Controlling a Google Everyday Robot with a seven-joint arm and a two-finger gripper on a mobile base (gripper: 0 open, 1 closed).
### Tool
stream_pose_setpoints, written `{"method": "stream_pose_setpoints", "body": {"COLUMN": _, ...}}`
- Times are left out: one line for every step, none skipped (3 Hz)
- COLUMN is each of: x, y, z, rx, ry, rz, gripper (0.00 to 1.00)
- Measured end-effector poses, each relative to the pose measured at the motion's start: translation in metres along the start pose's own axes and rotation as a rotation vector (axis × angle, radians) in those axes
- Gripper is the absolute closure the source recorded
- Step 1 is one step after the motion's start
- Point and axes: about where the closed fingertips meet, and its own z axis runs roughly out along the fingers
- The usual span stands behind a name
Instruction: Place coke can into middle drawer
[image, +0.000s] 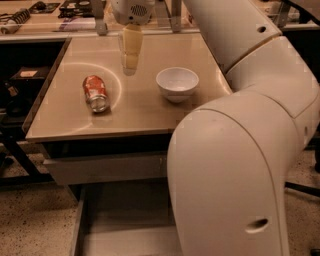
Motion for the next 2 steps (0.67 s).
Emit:
{"method": "stream_pose_setpoints", "body": {"x": -0.0206, "y": -0.0086, "z": 0.0183, "rx": -0.031, "ry": -0.05, "rz": -0.029, "gripper": 0.0}}
{"method": "stream_pose_setpoints", "body": {"x": -0.0233, "y": -0.0179, "z": 0.0206, "rx": 0.002, "ry": -0.061, "rz": -0.027, "gripper": 0.0}}
